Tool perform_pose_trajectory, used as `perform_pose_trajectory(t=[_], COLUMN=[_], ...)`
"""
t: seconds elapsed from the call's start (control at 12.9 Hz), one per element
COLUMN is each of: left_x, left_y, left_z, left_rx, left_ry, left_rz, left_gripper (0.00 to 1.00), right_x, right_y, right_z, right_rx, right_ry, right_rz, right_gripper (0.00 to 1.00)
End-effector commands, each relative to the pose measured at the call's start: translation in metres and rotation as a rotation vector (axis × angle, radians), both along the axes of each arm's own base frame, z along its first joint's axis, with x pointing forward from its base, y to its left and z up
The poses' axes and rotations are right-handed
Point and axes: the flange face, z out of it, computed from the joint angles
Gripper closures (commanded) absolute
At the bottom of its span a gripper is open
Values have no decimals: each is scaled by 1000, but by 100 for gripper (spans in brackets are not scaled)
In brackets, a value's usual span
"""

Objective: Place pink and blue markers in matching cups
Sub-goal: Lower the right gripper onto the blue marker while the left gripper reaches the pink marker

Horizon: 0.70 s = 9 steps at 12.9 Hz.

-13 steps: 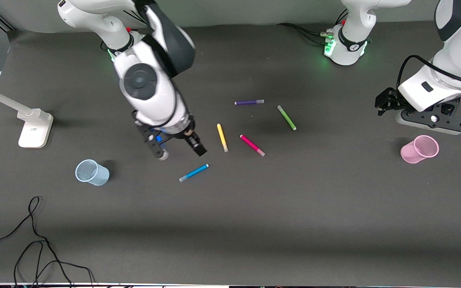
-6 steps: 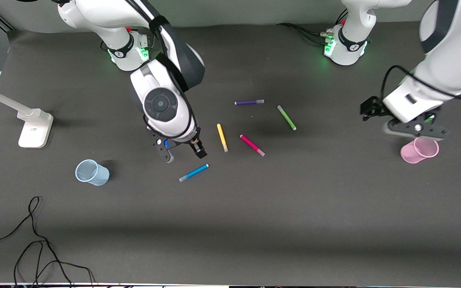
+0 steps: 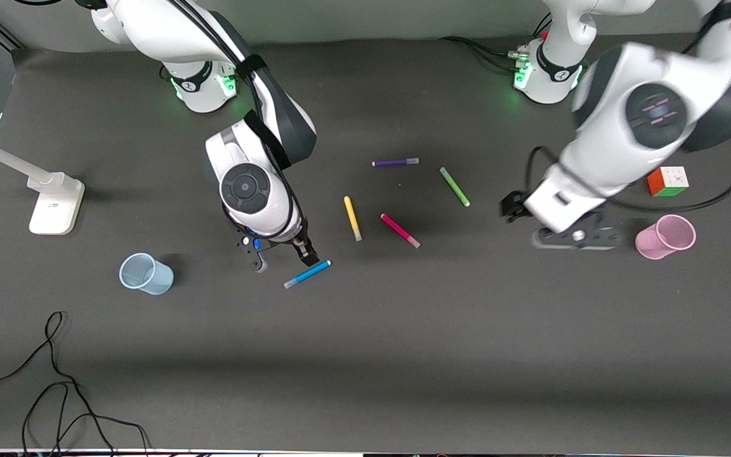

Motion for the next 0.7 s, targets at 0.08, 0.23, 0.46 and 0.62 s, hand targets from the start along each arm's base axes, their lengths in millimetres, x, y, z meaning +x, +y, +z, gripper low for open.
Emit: perform_pose_trajectory(t=[0.08, 0.23, 0.46, 0.62], left_x=[-12, -23, -35, -45], left_y=[-81, -119, -157, -174], left_z=[-67, -110, -162, -186], left_rx=[7, 21, 25, 42], left_ry=[34, 56, 63, 75], left_rz=[110, 198, 363, 549], left_gripper=[1, 1, 1, 1], right_x=[4, 9, 8, 1], right_y=[6, 7, 5, -2], right_z=[-51, -86, -115, -131], right_rx=[7, 14, 19, 27], right_ry=[-51, -92, -113, -137], right_rz=[4, -7, -22, -31], right_gripper=[0, 0, 0, 0])
